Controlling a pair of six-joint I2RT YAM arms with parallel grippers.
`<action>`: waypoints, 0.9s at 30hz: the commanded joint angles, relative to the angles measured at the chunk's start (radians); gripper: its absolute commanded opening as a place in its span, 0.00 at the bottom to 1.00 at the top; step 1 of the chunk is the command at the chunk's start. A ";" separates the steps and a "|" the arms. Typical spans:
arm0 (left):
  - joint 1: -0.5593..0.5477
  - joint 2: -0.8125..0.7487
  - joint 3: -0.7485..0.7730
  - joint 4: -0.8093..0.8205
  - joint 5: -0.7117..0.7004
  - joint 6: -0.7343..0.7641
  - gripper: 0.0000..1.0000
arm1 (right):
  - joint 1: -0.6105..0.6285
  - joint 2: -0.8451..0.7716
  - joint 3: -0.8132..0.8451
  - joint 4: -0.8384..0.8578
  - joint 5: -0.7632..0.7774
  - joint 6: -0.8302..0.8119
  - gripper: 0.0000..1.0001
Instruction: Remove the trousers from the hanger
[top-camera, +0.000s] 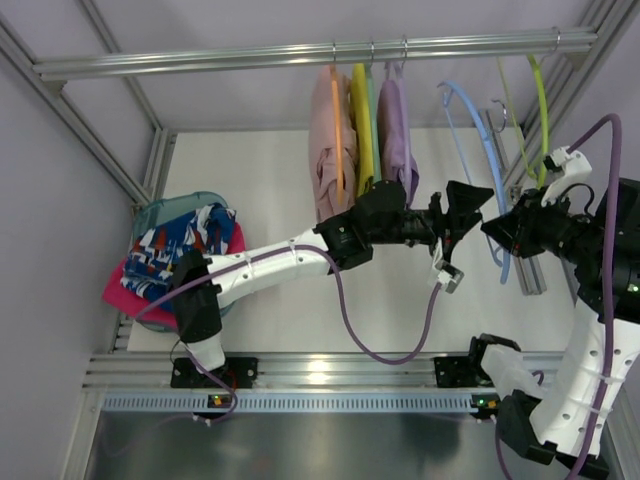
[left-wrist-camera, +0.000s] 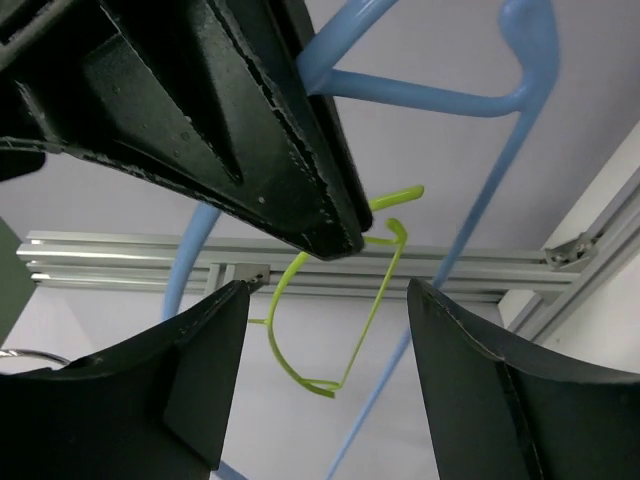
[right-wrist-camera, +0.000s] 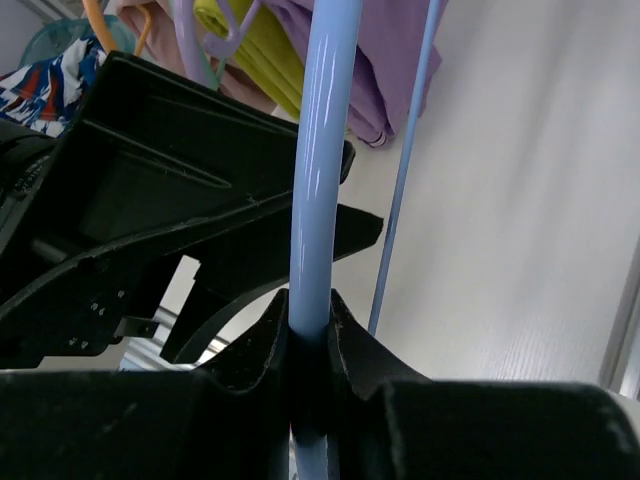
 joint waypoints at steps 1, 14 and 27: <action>-0.011 -0.004 0.055 0.211 -0.035 0.090 0.71 | 0.030 -0.009 -0.046 -0.062 -0.027 0.017 0.00; -0.011 -0.218 -0.299 0.260 -0.088 0.124 0.65 | 0.047 -0.063 -0.115 -0.043 -0.017 0.051 0.00; -0.011 -0.099 -0.148 0.338 -0.060 0.147 0.67 | 0.047 -0.088 -0.172 -0.097 -0.040 0.025 0.00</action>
